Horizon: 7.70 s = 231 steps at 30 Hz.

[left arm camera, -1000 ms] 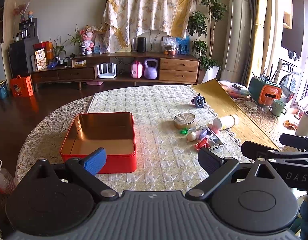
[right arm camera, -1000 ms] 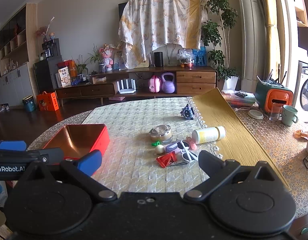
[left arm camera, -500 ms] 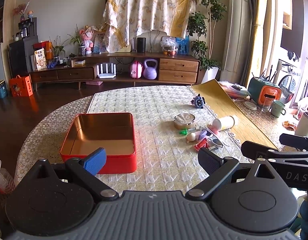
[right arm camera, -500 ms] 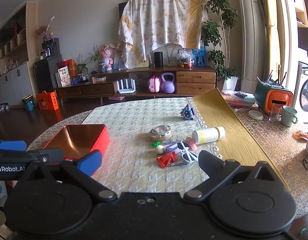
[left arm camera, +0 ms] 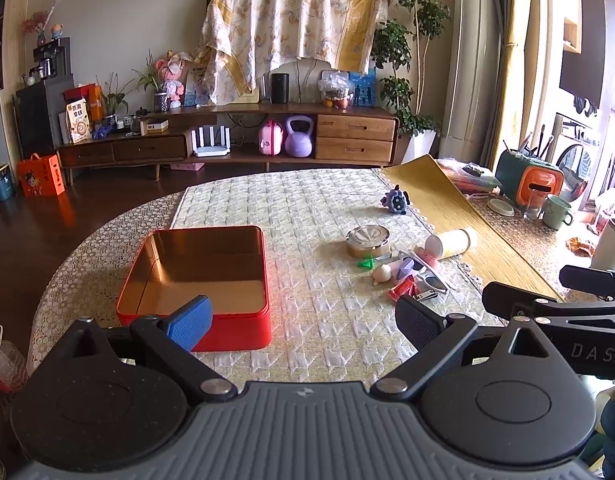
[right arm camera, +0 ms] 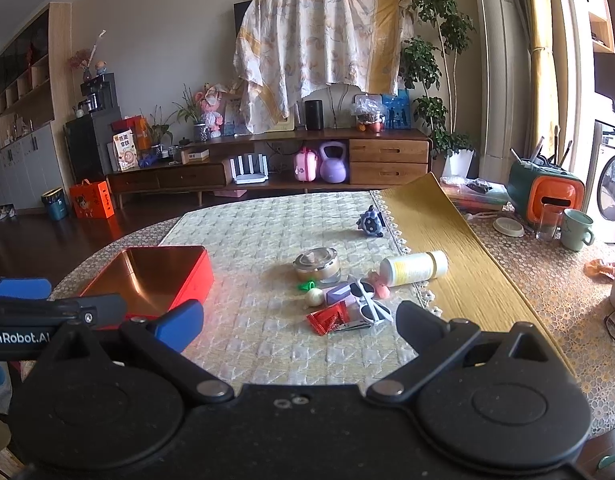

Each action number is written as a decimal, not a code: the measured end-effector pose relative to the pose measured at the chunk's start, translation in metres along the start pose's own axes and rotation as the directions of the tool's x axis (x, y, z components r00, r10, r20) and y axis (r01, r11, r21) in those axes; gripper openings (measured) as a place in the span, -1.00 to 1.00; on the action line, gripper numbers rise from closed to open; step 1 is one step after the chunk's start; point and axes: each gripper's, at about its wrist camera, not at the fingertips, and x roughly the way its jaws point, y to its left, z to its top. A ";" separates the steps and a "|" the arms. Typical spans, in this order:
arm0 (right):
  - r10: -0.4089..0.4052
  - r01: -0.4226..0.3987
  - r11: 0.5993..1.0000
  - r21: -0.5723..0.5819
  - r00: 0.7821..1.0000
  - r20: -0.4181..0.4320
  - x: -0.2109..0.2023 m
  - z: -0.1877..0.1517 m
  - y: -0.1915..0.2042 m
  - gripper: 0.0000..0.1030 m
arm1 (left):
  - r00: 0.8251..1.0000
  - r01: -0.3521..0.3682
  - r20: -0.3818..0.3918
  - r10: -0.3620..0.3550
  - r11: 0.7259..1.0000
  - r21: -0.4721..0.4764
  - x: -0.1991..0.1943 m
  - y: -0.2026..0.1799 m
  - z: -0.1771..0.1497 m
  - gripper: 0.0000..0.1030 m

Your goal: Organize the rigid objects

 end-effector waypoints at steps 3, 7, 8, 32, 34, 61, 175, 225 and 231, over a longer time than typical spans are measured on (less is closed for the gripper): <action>-0.006 0.006 1.000 0.001 1.000 -0.010 0.011 0.001 -0.007 0.99 | 1.000 0.019 -0.021 -0.019 1.000 -0.006 0.009 -0.001 0.002 0.92; -0.004 0.004 1.000 0.016 1.000 0.003 0.016 0.006 -0.017 0.99 | 0.999 0.036 -0.032 -0.036 0.999 0.023 0.020 -0.009 0.006 0.92; -0.007 0.007 1.000 0.013 1.000 0.004 0.018 0.007 -0.020 0.99 | 0.999 0.038 -0.032 -0.037 0.999 0.033 0.022 -0.010 0.007 0.92; 0.012 -0.024 0.998 -0.050 0.974 -0.227 0.154 0.016 -0.109 0.61 | 0.977 0.170 -0.150 -0.154 0.980 0.101 0.167 -0.073 0.021 0.92; 0.028 -0.042 0.998 -0.049 0.968 -0.250 0.166 0.017 -0.112 0.53 | 0.970 0.190 -0.173 -0.168 0.975 0.118 0.181 -0.081 0.018 0.92; 0.114 -0.096 0.993 0.066 0.907 -0.406 0.249 0.005 -0.122 0.03 | 0.942 0.227 -0.282 -0.184 0.965 0.129 0.272 -0.105 0.004 0.54; 0.200 -0.304 0.853 -0.423 0.941 -0.272 0.255 0.007 0.202 -0.32 | 0.897 -0.142 -0.425 0.123 0.990 -0.013 0.294 0.177 0.060 -0.58; 0.317 -0.345 0.933 -0.101 0.923 -0.218 0.156 0.059 0.104 0.51 | 0.965 -0.076 -0.253 0.064 0.996 -0.039 0.168 0.127 0.075 0.29; 0.288 -0.306 0.949 -0.079 0.940 -0.183 0.135 0.056 0.078 0.65 | 0.973 -0.054 -0.226 0.044 0.998 -0.037 0.147 0.109 0.071 0.40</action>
